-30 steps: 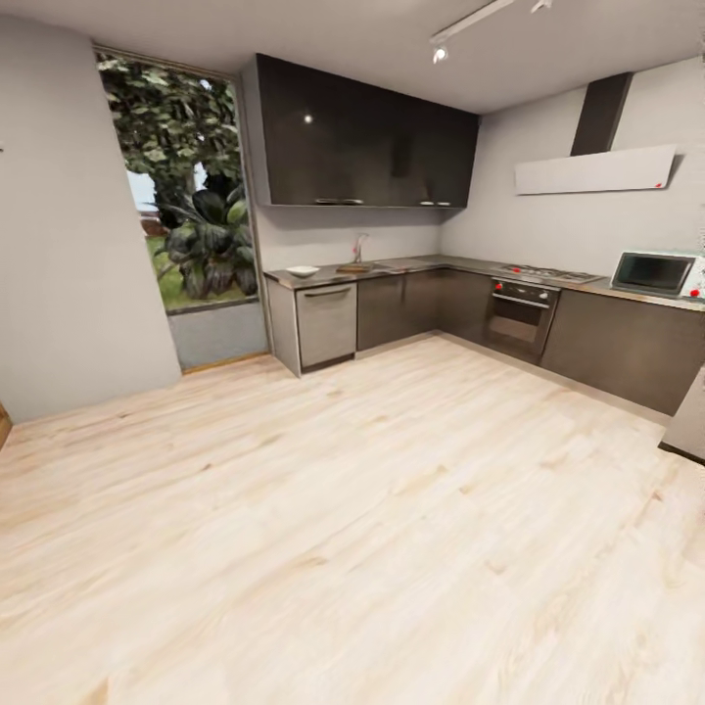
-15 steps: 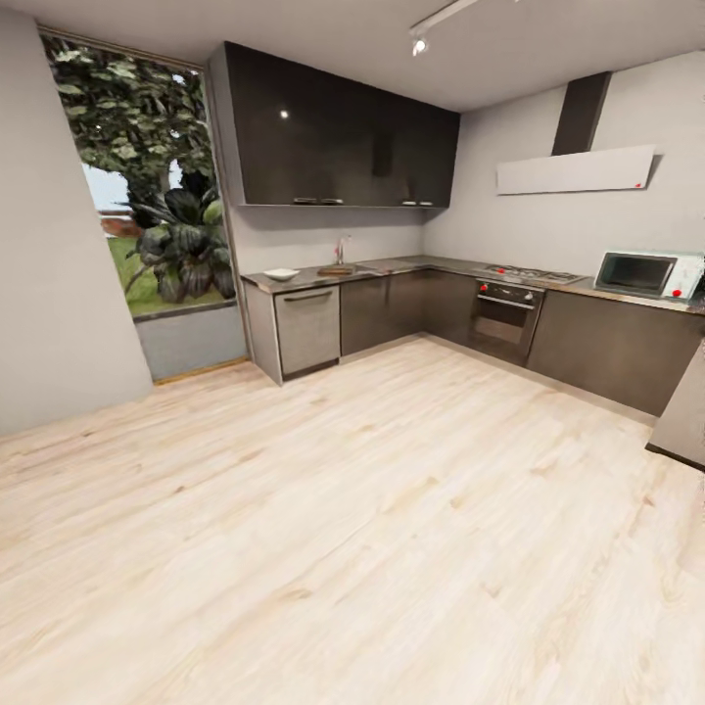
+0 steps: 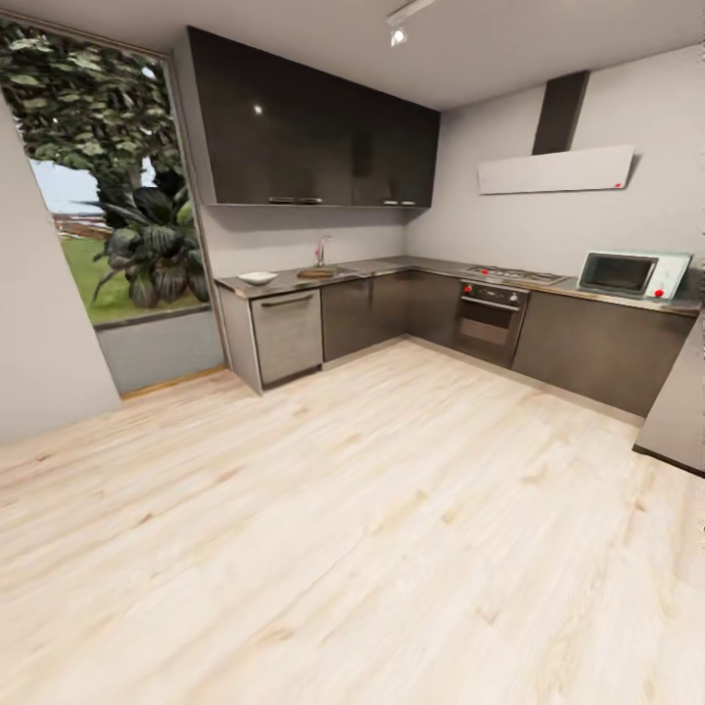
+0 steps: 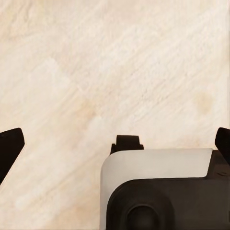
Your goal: In the kitchen, take the Vidalia onion out of the sink, dice it on the chopping board with the paring knife, put the diced onion into the bowl on the countertop, then place both the paring knife and the chopping board into the sink.
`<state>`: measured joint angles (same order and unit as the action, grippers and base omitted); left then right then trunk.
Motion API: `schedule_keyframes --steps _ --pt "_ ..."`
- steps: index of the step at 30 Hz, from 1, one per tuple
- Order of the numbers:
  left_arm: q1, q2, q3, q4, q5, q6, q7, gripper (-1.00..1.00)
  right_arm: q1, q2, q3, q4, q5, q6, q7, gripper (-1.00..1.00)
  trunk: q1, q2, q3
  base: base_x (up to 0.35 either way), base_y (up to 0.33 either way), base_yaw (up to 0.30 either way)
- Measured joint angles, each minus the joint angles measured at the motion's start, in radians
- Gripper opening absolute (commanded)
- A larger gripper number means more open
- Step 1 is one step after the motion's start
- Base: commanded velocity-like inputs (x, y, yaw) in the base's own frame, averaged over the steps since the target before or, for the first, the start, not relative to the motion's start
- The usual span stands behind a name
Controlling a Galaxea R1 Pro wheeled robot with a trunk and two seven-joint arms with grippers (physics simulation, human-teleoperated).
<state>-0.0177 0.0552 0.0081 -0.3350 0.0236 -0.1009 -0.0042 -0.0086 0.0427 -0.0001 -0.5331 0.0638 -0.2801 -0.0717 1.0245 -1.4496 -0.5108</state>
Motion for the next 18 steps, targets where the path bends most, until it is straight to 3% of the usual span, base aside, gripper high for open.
schedule_keyframes --steps 18 --pt "0.0 0.0 0.0 0.0 0.0 0.0 0.0 1.0 0.0 0.0 0.0 0.0 0.0 0.0 0.0 1.0 0.0 0.0 0.0 0.316 0.0 -0.116"
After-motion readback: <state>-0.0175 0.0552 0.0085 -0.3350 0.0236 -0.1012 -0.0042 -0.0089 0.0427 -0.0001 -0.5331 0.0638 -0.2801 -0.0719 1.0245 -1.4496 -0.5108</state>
